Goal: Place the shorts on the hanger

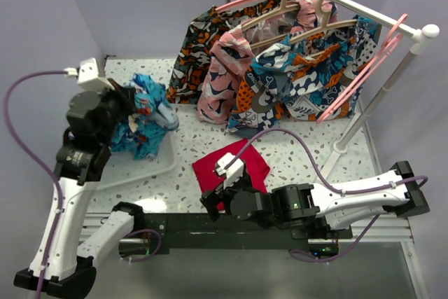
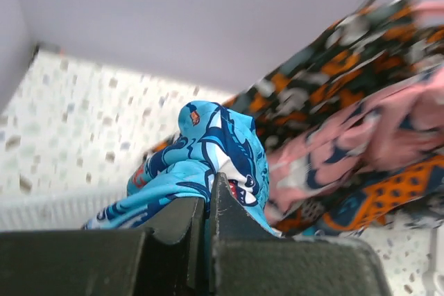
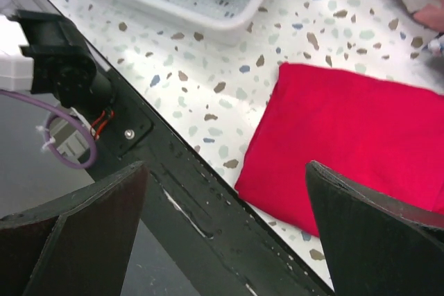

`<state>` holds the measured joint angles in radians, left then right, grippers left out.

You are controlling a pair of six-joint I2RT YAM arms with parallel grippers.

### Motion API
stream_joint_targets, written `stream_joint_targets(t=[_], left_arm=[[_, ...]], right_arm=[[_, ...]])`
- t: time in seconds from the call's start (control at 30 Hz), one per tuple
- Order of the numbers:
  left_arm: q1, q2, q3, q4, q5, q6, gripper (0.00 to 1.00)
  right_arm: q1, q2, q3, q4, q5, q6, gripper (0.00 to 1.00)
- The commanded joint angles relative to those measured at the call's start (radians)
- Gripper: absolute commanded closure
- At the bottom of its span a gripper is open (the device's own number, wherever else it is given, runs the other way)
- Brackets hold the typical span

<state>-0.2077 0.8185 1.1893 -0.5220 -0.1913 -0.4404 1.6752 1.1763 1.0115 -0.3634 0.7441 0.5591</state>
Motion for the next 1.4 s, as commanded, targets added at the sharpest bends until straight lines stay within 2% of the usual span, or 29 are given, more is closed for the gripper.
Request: stream_joint_targets(t=[0.0, 0.13, 0.2, 0.3, 0.37, 0.43, 0.53, 0.63, 0.73, 0.87, 1.07, 1.27, 1.37], left_arm=[[0.007, 0.065, 0.286, -0.044, 0.119, 0.149, 1.0], [0.005, 0.134, 0.499, -0.081, 0.216, 0.166, 1.0], [0.005, 0.201, 0.628, -0.117, 0.346, 0.158, 1.0], [0.005, 0.268, 0.708, -0.124, 0.528, 0.129, 1.0], [0.002, 0.283, 0.708, -0.099, 0.648, 0.095, 1.0], [-0.025, 0.292, 0.688, -0.085, 0.691, 0.071, 1.0], [-0.149, 0.304, 0.664, -0.101, 0.725, 0.077, 1.0], [-0.212, 0.268, 0.595, -0.093, 0.766, 0.065, 1.0], [-0.228, 0.237, 0.523, -0.064, 0.829, 0.049, 1.0], [-0.234, 0.197, 0.446, -0.024, 0.894, 0.02, 1.0], [-0.234, 0.171, 0.422, -0.007, 0.918, -0.004, 1.0], [-0.236, 0.163, 0.403, 0.008, 0.934, -0.017, 1.0], [-0.236, 0.159, 0.4, 0.011, 0.941, -0.018, 1.0]], right_arm=[[-0.002, 0.016, 0.125, -0.012, 0.076, -0.099, 0.02], [-0.002, 0.014, 0.202, -0.022, 0.152, -0.181, 0.02], [-0.003, -0.001, 0.237, -0.023, 0.194, -0.209, 0.01], [-0.002, -0.043, 0.28, -0.029, 0.25, -0.263, 0.02], [-0.002, -0.073, 0.294, -0.016, 0.3, -0.318, 0.02], [-0.002, -0.125, 0.291, 0.009, 0.348, -0.397, 0.02], [-0.003, -0.199, 0.266, 0.076, 0.382, -0.523, 0.03], [-0.003, -0.273, 0.228, 0.147, 0.363, -0.628, 0.05], [-0.003, -0.316, 0.191, 0.196, 0.315, -0.706, 0.08], [-0.005, -0.331, 0.168, 0.19, 0.282, -0.76, 0.11], [-0.005, -0.317, 0.141, 0.129, 0.111, -0.72, 0.16], [-0.006, -0.231, 0.11, 0.245, 0.167, -0.745, 0.21], [-0.031, -0.207, 0.111, 0.313, 0.235, -0.766, 0.3]])
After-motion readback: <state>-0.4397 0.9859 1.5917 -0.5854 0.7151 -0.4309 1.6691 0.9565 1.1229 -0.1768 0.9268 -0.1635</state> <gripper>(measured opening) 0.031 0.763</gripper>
